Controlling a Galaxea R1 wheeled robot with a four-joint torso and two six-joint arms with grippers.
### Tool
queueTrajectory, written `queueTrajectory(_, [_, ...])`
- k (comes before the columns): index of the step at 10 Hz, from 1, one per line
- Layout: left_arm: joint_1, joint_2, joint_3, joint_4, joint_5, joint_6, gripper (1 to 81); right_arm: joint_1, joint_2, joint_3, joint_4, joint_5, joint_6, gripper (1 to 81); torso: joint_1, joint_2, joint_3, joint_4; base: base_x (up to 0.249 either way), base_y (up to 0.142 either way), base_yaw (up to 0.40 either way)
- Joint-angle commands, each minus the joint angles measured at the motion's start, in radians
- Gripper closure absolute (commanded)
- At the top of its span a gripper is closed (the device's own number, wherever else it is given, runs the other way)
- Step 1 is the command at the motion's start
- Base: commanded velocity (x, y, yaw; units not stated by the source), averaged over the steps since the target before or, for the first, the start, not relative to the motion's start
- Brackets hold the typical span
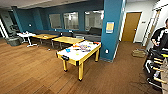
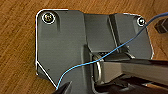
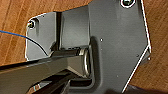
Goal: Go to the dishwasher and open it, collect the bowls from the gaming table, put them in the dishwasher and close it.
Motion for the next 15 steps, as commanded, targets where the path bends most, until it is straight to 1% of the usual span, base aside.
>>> queueTrajectory(1, [-0.035,-0.002,0.004,-0.007,0.055,0.003,1.0,0.045,0.003,0.002,-0.003,-0.06,-0.003,1.0,0.0,0.0,0.0,0.0,0.129,0.061,0.0])
queueTrajectory(9, [-0.035,-0.001,0.004,-0.005,0.055,0.003,1.0,0.04,0.001,0.002,-0.001,-0.058,-0.003,1.0,0.0,0.0,0.0,0.0,0.134,0.076,0.0])
queueTrajectory(15, [-0.035,-0.005,0.004,-0.005,0.055,0.003,1.0,0.045,0.003,0.002,-0.003,-0.06,-0.003,1.0,0.0,0.0,0.0,0.0,0.135,0.063,0.0])
